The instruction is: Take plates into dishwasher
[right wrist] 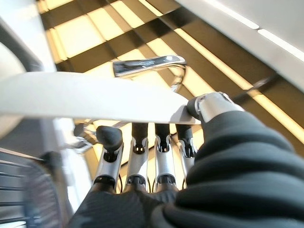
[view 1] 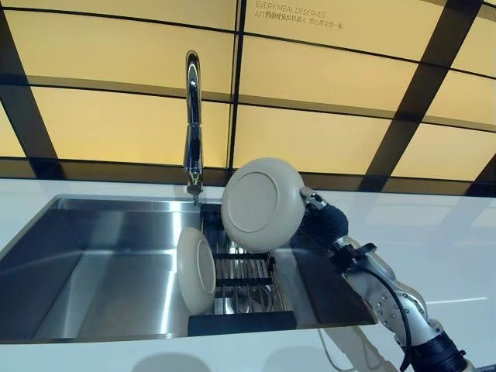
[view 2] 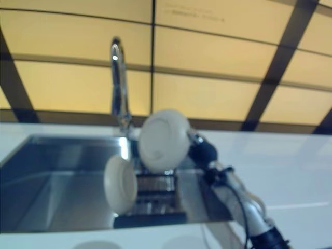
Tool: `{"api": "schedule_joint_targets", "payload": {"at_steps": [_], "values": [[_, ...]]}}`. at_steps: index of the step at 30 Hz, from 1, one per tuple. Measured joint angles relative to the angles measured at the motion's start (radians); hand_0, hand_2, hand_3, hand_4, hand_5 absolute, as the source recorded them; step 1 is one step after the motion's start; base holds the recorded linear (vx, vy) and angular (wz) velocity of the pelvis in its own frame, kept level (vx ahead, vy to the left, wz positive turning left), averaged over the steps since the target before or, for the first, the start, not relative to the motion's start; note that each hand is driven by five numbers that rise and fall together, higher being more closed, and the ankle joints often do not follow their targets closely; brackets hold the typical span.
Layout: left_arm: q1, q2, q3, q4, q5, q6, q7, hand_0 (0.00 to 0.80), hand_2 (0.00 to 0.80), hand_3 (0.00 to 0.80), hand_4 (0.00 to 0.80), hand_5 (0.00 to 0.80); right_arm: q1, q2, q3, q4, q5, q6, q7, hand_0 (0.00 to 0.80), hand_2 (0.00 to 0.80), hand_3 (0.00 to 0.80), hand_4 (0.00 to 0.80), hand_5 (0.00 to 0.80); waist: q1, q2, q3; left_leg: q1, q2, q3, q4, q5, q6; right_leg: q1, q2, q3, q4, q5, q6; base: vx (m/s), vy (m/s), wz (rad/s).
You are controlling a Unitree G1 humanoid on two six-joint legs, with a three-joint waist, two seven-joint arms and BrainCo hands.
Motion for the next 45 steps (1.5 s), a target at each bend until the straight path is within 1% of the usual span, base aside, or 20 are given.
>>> {"api": "schedule_joint_targets", "payload": {"at_steps": [6, 13, 14, 16, 17, 19, 22, 23, 24, 25, 26, 27, 28, 29, 30, 33, 35, 38, 40, 45], "values": [[0.019, -0.003, 0.000, 0.001, 0.000, -0.003, -0.004, 0.000, 0.000, 0.000, 0.000, 0.000, 0.026, -0.009, -0.125, -0.010, 0.001, -0.061, 0.011, 0.800, 0.800, 0.800, 0.800, 0.800, -0.010, 0.001, -0.001, 0.008, 0.003, 0.050, -0.001, 0.000, 0.003, -0.009, 0.000, 0.036, 0.003, 0.002, 0.000, 0.072, 0.139, -0.15], [0.035, -0.005, -0.001, 0.043, 0.012, -0.004, -0.012, 0.000, 0.000, 0.000, 0.000, 0.000, 0.100, -0.011, -0.210, -0.024, 0.020, -0.092, -0.005, 0.800, 0.800, 0.800, 0.800, 0.800, -0.058, 0.002, 0.001, 0.029, 0.010, 0.139, -0.001, -0.015, 0.014, -0.050, 0.003, 0.116, 0.055, 0.002, 0.005, 0.057, 0.093, -0.37], [0.037, -0.002, -0.001, 0.053, 0.024, 0.000, -0.014, 0.000, 0.000, 0.000, 0.000, 0.000, 0.127, -0.011, -0.219, -0.026, 0.039, -0.097, -0.013, 0.800, 0.800, 0.800, 0.800, 0.800, -0.084, -0.001, 0.004, 0.031, 0.010, 0.159, -0.001, -0.017, 0.017, -0.069, 0.004, 0.133, 0.074, 0.004, 0.010, 0.018, 0.030, -0.71], [0.039, 0.003, -0.007, 0.054, 0.040, 0.004, -0.019, 0.000, 0.000, 0.000, 0.000, 0.000, 0.145, -0.011, -0.221, -0.023, 0.061, -0.095, -0.020, 0.800, 0.800, 0.800, 0.800, 0.800, -0.089, 0.007, 0.020, 0.035, 0.042, 0.227, -0.001, -0.017, 0.021, -0.112, 0.024, 0.140, 0.095, 0.044, 0.072, -0.078, 0.018, -0.90], [0.039, 0.007, -0.019, 0.054, 0.040, 0.007, -0.018, 0.000, 0.000, 0.000, 0.000, 0.000, 0.148, -0.012, -0.221, -0.023, 0.076, -0.095, -0.020, 0.800, 0.800, 0.800, 0.800, 0.800, -0.097, 0.013, 0.034, 0.034, 0.070, 0.278, -0.005, -0.012, 0.025, -0.130, 0.030, 0.122, 0.102, 0.069, 0.125, -0.119, 0.024, -1.01], [0.036, 0.015, -0.024, 0.060, 0.041, 0.019, -0.019, 0.000, 0.000, 0.000, 0.000, 0.000, 0.149, -0.015, -0.221, -0.023, 0.108, -0.095, -0.019, 0.800, 0.800, 0.800, 0.800, 0.800, -0.098, 0.022, 0.047, 0.025, 0.115, 0.374, -0.004, -0.010, 0.021, -0.180, -0.018, 0.023, 0.194, 0.058, 0.123, -0.179, 0.030, -1.07], [-0.006, 0.046, -0.054, 0.082, 0.039, 0.025, -0.019, 0.000, 0.000, 0.000, 0.000, 0.000, 0.160, -0.022, -0.251, -0.025, 0.155, -0.095, -0.013, 0.800, 0.800, 0.800, 0.800, 0.800, -0.092, 0.023, 0.048, 0.012, 0.205, 0.467, 0.010, 0.002, 0.030, -0.211, -0.081, -0.020, 0.351, 0.058, 0.122, -0.237, 0.005, -0.96], [-0.011, 0.060, -0.056, 0.081, 0.039, 0.025, -0.020, 0.000, 0.000, 0.000, 0.000, 0.000, 0.160, -0.022, -0.251, -0.026, 0.164, -0.095, -0.011, 0.800, 0.800, 0.800, 0.800, 0.800, -0.077, 0.009, 0.040, 0.007, 0.207, 0.454, 0.008, -0.002, 0.024, -0.201, -0.097, -0.023, 0.354, 0.065, 0.124, -0.251, -0.072, -1.11], [-0.021, 0.077, -0.059, 0.082, 0.037, 0.023, -0.019, 0.000, 0.000, 0.000, 0.000, 0.000, 0.152, -0.013, -0.248, -0.027, 0.172, -0.093, -0.005, 0.800, 0.800, 0.800, 0.800, 0.800, -0.065, -0.023, 0.024, -0.011, 0.183, 0.425, 0.018, 0.001, 0.029, -0.200, -0.092, -0.008, 0.305, 0.092, 0.111, -0.225, -0.076, -1.07], [-0.027, 0.076, -0.060, 0.081, 0.037, 0.023, -0.019, 0.000, 0.000, 0.000, 0.000, 0.000, 0.140, -0.008, -0.247, -0.027, 0.173, -0.092, 0.001, 0.800, 0.800, 0.800, 0.800, 0.800, -0.060, -0.029, 0.024, -0.022, 0.169, 0.420, 0.028, -0.005, 0.028, -0.207, -0.087, -0.008, 0.279, 0.093, 0.110, -0.171, -0.137, -1.47], [-0.051, 0.063, -0.068, 0.069, 0.037, 0.024, -0.029, 0.000, 0.000, 0.000, 0.000, 0.000, 0.106, -0.010, -0.249, -0.028, 0.175, -0.089, 0.011, 0.800, 0.800, 0.800, 0.800, 0.800, -0.053, -0.031, 0.031, -0.052, 0.118, 0.414, 0.006, -0.005, 0.039, -0.207, -0.084, 0.025, 0.158, 0.119, 0.143, -0.045, -0.081, -0.94], [-0.051, 0.063, -0.068, 0.069, 0.037, 0.024, -0.029, 0.000, 0.000, 0.000, 0.000, 0.000, 0.106, -0.010, -0.249, -0.028, 0.175, -0.089, 0.011, 0.800, 0.800, 0.800, 0.800, 0.800, -0.053, -0.031, 0.031, -0.052, 0.118, 0.414, 0.006, -0.005, 0.039, -0.207, -0.084, 0.025, 0.158, 0.119, 0.143, -0.064, -0.108, -0.99], [-0.058, 0.045, -0.053, 0.060, 0.037, 0.024, -0.027, 0.000, 0.000, 0.000, 0.000, 0.000, 0.104, -0.012, -0.247, -0.019, 0.175, -0.083, 0.013, 0.800, 0.800, 0.800, 0.800, 0.800, -0.065, -0.010, 0.045, -0.058, 0.136, 0.431, -0.006, 0.013, 0.009, -0.194, -0.077, 0.010, 0.151, 0.094, 0.124, -0.095, -0.143, -0.48], [-0.062, 0.042, -0.041, 0.038, 0.036, 0.017, -0.026, 0.000, 0.000, 0.000, 0.000, 0.000, 0.130, -0.018, -0.246, -0.004, 0.175, -0.068, 0.008, 0.800, 0.800, 0.800, 0.800, 0.800, -0.087, 0.005, 0.053, -0.052, 0.163, 0.445, 0.006, 0.030, -0.018, -0.128, -0.100, -0.032, 0.196, 0.033, 0.120, -0.179, -0.291, -0.67], [-0.070, 0.052, -0.040, 0.034, 0.037, 0.011, -0.025, 0.000, 0.000, 0.000, 0.000, 0.000, 0.138, -0.019, -0.246, -0.004, 0.175, -0.066, 0.008, 0.800, 0.800, 0.800, 0.800, 0.800, -0.081, -0.004, 0.047, -0.052, 0.175, 0.459, 0.017, 0.033, -0.029, -0.093, -0.108, -0.031, 0.170, 0.024, 0.123, -0.208, -0.361, -0.51], [-0.087, 0.064, -0.021, 0.021, 0.037, 0.008, -0.016, 0.000, 0.000, 0.000, 0.000, 0.000, 0.138, -0.019, -0.231, -0.002, 0.175, -0.065, 0.008, 0.800, 0.800, 0.800, 0.800, 0.800, -0.075, -0.018, 0.039, -0.050, 0.209, 0.488, 0.024, 0.050, -0.057, -0.035, -0.057, -0.035, 0.021, 0.025, 0.122, -0.208, -0.360, -0.52], [-0.087, 0.059, -0.020, 0.017, 0.037, 0.008, -0.004, 0.000, 0.000, 0.000, 0.000, 0.000, 0.135, -0.022, -0.201, 0.002, 0.183, -0.065, 0.009, 0.800, 0.800, 0.800, 0.800, 0.800, -0.079, -0.021, 0.037, -0.054, 0.239, 0.504, 0.035, 0.060, -0.076, -0.043, -0.024, -0.036, -0.002, 0.008, 0.054, -0.182, -0.316, -0.53], [-0.088, 0.038, -0.019, 0.015, 0.037, 0.004, 0.004, 0.000, 0.000, 0.000, 0.000, 0.000, 0.136, -0.037, -0.175, 0.005, 0.192, -0.066, 0.009, 0.800, 0.800, 0.800, 0.800, 0.800, -0.081, -0.017, 0.034, -0.054, 0.275, 0.465, 0.043, 0.057, -0.088, -0.045, 0.018, -0.030, -0.002, 0.007, 0.024, -0.168, -0.255, -0.30], [-0.098, 0.016, -0.021, 0.014, 0.036, -0.005, 0.006, 0.000, 0.000, 0.000, 0.000, 0.000, 0.136, -0.054, -0.175, 0.008, 0.191, -0.071, 0.011, 0.800, 0.800, 0.800, 0.800, 0.800, -0.092, -0.012, 0.033, -0.057, 0.287, 0.443, 0.046, 0.074, -0.126, -0.046, 0.033, -0.032, 0.000, 0.002, 0.017, -0.229, -0.191, 0.10], [-0.098, -0.015, -0.022, 0.014, 0.034, -0.023, 0.009, 0.000, 0.000, 0.000, 0.000, 0.000, 0.136, -0.051, -0.170, 0.007, 0.159, -0.065, 0.025, 0.800, 0.800, 0.800, 0.800, 0.800, -0.103, 0.022, 0.036, -0.074, 0.275, 0.415, 0.058, 0.080, -0.138, -0.042, 0.023, -0.032, 0.002, 0.003, 0.020, -0.178, -0.154, 0.17]]}}
